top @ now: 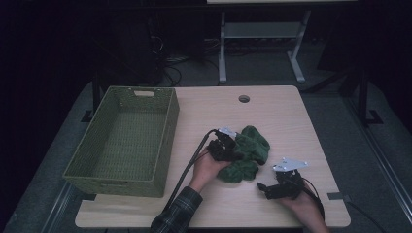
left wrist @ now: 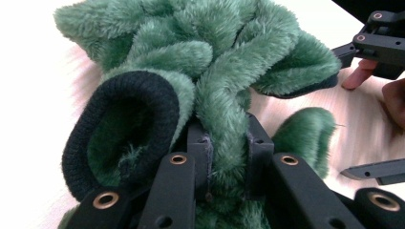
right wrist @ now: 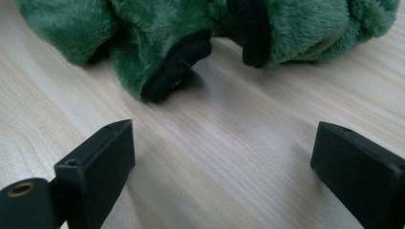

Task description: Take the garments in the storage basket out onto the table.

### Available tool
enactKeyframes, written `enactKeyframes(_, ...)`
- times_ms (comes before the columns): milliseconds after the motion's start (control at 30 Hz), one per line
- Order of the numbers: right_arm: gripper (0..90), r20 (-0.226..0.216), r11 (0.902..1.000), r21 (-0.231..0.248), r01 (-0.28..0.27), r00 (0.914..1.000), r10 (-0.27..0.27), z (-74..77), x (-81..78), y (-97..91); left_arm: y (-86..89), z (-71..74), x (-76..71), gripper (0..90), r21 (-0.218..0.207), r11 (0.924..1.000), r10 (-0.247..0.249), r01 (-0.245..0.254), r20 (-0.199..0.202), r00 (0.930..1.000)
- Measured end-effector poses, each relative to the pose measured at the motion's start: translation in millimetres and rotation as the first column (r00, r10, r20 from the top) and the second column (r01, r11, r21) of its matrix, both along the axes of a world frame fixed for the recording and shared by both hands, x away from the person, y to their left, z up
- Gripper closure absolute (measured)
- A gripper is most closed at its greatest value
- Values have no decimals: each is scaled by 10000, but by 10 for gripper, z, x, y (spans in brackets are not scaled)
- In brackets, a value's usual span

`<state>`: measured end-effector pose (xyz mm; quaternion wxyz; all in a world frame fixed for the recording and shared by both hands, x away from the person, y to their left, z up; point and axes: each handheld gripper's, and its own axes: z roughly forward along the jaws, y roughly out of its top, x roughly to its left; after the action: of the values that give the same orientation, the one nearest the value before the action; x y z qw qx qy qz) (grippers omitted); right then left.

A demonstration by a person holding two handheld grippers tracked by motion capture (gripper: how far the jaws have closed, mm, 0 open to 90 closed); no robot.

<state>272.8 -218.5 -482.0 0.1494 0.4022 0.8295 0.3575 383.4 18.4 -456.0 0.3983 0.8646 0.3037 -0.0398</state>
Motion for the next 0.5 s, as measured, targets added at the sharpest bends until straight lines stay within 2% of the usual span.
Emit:
enactKeyframes(33, 72, 1, 10000, -2, 1, 10000, -1, 0, 0, 0, 2, 4, -2, 730, 22, 10000, -32, 32, 42, 10000)
enactKeyframes(67, 72, 2, 10000, -1, 1, 10000, -1, 0, 0, 0, 11, 30, -14, 681, -46, 10000, -27, 28, 221, 9998)
enactKeyframes(100, 72, 2, 10000, -1, 1, 10000, -1, 0, 0, 0, 11, 30, -14, 613, -46, 10000, -27, 28, 221, 9998)
enactKeyframes(233, 72, -8, 10000, 17, 8, 10000, -8, 0, 0, 1, 116, 198, -77, 467, -389, 9989, -241, 267, 678, 9974)
enactKeyframes(300, 72, 0, 10000, -3, 0, 10000, 0, 0, 1, 0, 136, 233, -102, 421, -425, 9985, -301, 335, 785, 9965)
enactKeyframes(333, 73, -16, 10000, 17, 10, 10000, -10, 1, -1, 1, 193, 295, -152, 398, -344, 9979, -505, 544, 1050, 9932)
enactKeyframes(367, 73, -15, 10000, 18, 17, 10000, -17, 1, -1, 2, 224, 318, -190, 387, -425, 9980, -425, 474, 1113, 9929)
enactKeyframes(500, 73, 8, 10000, 1, 46, 10000, -46, 0, -3, 3, 373, 395, -352, 407, -676, 9969, -309, 404, 1364, 9902)
